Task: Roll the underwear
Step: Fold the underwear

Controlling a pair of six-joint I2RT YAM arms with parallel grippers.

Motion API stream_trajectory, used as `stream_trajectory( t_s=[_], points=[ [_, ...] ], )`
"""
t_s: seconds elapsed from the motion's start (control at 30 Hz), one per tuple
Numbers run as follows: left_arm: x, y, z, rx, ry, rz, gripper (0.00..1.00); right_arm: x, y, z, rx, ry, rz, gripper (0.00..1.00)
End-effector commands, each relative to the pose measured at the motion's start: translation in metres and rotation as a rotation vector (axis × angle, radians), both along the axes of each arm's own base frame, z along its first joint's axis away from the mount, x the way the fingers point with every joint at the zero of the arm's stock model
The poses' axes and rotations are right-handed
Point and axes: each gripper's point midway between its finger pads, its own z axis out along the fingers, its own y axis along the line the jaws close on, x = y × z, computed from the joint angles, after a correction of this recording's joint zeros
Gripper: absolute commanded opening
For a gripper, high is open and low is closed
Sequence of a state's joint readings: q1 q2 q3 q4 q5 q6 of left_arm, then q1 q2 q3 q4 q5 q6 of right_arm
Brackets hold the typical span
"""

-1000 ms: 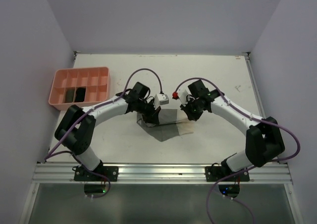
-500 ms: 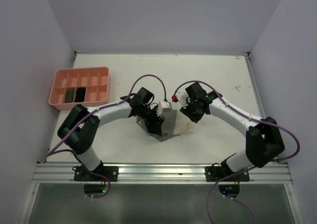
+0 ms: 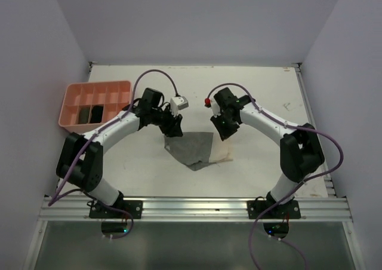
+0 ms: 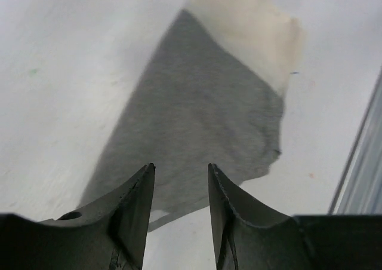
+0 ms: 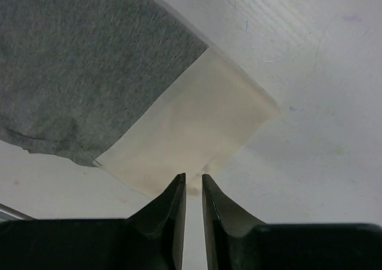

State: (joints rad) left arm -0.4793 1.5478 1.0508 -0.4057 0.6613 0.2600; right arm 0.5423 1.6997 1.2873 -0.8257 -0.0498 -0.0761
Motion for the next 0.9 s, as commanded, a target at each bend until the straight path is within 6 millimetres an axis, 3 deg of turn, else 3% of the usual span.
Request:
stream_trajectory(
  t_s=[0.0,0.07,0.1,0.13,0.17,0.2,0.37,0.47,0.67,0.87],
  points=[
    [0.038,0.040,-0.012,0.058,0.025,0.186,0.44,-0.021,0.012,0.015,0.111,0.101,-0.233,0.23],
    [0.047,0.056,-0.010,0.062,-0.007,0.232,0.49,-0.020,0.015,0.032,0.180,0.065,-0.344,0.25],
    [0.046,0.066,-0.009,0.074,-0.027,0.261,0.59,-0.025,0.013,0.032,0.195,0.071,-0.375,0.27],
    [0.047,0.071,-0.007,0.072,-0.048,0.283,0.85,-0.025,0.014,0.041,0.238,0.051,-0.424,0.28],
    [0.053,0.084,0.002,0.057,-0.080,0.323,0.95,-0.032,0.009,0.037,0.240,0.061,-0.454,0.29],
    [0.051,0.093,-0.002,0.070,-0.084,0.332,1.00,-0.034,0.012,0.038,0.274,0.067,-0.469,0.31],
    [0.063,0.138,-0.015,0.208,-0.151,0.448,1.00,-0.055,-0.002,0.017,0.305,0.162,-0.626,0.31],
    [0.062,0.156,-0.027,0.282,-0.192,0.488,1.00,-0.060,-0.004,0.008,0.336,0.198,-0.694,0.31],
    [0.063,0.161,-0.044,0.355,-0.238,0.485,1.00,-0.055,-0.005,-0.001,0.410,0.213,-0.837,0.32],
    [0.055,0.142,-0.064,0.315,-0.164,0.409,1.00,-0.060,-0.003,-0.006,0.463,0.235,-0.882,0.31]
  ],
)
